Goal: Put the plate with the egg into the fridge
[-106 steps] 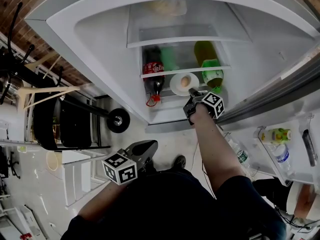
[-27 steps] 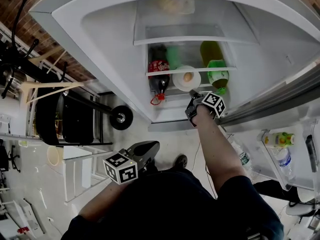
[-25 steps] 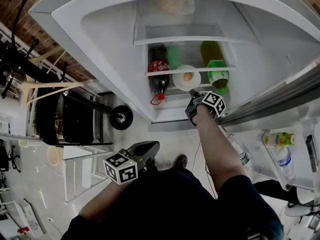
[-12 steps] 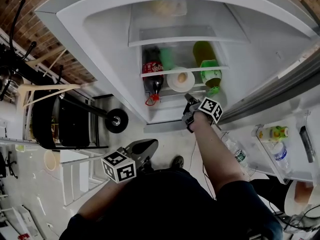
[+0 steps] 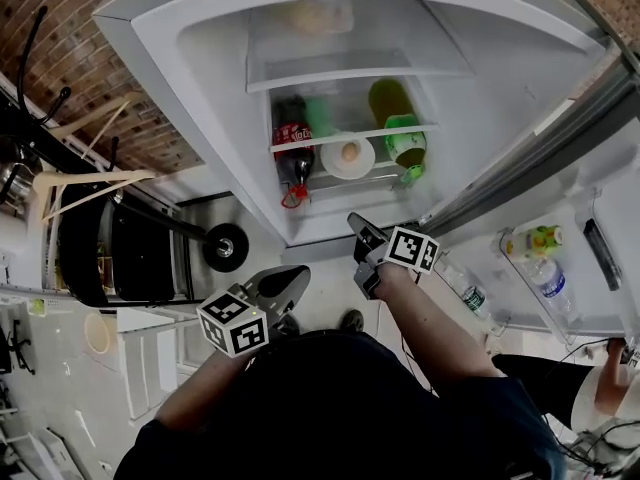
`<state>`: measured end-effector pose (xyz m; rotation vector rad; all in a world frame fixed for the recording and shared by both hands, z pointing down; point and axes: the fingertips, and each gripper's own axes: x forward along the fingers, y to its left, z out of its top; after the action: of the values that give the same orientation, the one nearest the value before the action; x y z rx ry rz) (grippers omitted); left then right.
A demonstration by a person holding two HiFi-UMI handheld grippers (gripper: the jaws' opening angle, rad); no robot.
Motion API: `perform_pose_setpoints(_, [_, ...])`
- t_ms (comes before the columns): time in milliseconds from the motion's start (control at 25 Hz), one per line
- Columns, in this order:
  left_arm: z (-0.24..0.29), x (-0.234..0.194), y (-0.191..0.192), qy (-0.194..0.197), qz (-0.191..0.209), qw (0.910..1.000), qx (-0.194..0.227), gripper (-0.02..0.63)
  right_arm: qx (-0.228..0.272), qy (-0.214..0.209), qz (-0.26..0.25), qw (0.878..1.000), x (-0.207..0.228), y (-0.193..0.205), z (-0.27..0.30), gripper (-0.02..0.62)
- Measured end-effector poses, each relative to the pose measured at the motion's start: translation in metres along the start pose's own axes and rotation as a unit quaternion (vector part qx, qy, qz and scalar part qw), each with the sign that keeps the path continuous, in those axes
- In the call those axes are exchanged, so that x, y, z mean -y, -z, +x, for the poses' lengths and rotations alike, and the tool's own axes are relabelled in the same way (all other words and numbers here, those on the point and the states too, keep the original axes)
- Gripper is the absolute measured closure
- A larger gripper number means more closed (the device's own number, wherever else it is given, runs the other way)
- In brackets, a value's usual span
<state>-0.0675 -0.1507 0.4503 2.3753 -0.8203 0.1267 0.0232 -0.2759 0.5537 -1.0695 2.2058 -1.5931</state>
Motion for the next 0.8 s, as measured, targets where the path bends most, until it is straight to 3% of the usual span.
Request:
perform_pose_setpoints(160, [0.002,0.006,-0.002,0.009,0.016,0.9998,-0.001,0.600,-0.009,-0.023,-0.107,0.994,-0.041,0.013,-0.025,0.584])
perform_pose_setpoints(360, [0.006,0.020,-0.004,0.024,0.047,0.9986,-0.003,0.600,-0.003,-0.045,-0.223,0.974,-0.086,0.027,-0.052,0.584])
perform_pose_setpoints(640, [0.003,0.048,-0.017,0.046,0.095,0.9942,0.021,0.601,0.019,-0.071,-0.407,0.911,-0.143,0.047,-0.087,0.586])
perform_pose_setpoints(800, [-0.004,0.058,-0.017,0.053,0.111,0.9915,0.043,0.600,0.041,-0.065,-0.477,0.875,-0.151,0.061,-0.101,0.586])
